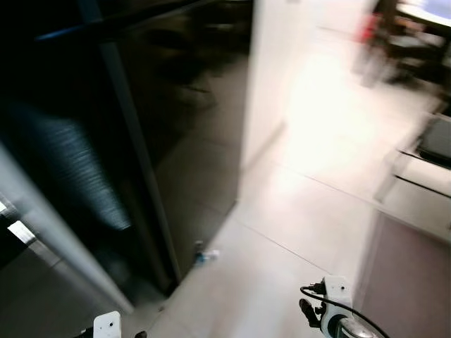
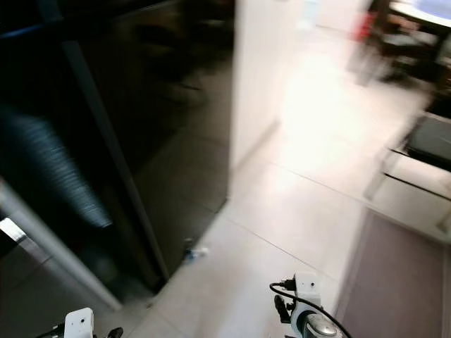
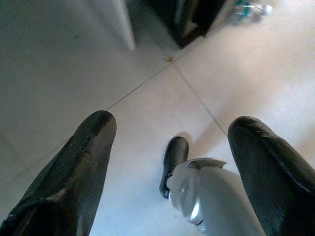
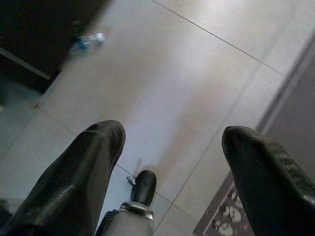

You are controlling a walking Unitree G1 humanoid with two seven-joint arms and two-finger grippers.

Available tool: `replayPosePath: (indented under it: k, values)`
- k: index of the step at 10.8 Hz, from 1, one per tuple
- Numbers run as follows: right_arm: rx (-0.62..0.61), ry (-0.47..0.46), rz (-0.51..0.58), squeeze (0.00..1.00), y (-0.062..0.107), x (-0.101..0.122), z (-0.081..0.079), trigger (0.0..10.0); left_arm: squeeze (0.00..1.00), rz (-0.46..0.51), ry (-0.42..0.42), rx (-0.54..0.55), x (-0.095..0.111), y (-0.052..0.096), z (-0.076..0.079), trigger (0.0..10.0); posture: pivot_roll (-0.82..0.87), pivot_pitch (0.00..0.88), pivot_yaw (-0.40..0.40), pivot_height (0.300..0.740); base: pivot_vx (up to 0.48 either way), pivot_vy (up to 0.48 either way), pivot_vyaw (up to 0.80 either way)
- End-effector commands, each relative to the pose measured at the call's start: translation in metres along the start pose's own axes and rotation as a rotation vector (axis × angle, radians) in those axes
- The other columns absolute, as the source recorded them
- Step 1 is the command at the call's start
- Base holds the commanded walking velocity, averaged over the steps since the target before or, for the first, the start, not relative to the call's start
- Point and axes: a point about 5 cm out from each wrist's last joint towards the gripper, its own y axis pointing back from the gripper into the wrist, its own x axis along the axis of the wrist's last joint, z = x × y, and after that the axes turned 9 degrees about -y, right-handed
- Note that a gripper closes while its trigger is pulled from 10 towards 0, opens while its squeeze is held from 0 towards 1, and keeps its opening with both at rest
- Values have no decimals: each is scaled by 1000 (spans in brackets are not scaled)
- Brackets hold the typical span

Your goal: Restocking fridge

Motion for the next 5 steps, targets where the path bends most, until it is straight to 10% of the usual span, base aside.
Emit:
replayPosePath:
  k: [1, 5]
  values:
    - [0, 25, -15, 0, 1, -5, 2, 10000, 0, -26, -11, 6, -6, 2, -2, 10000, -58, 0, -40, 740, 0, 0, 794]
    - [15, 70, -28, 0, 2, -11, -1, 10000, 0, -26, -33, 4, -7, 2, -5, 10000, -58, 0, -23, 740, 0, 0, 794]
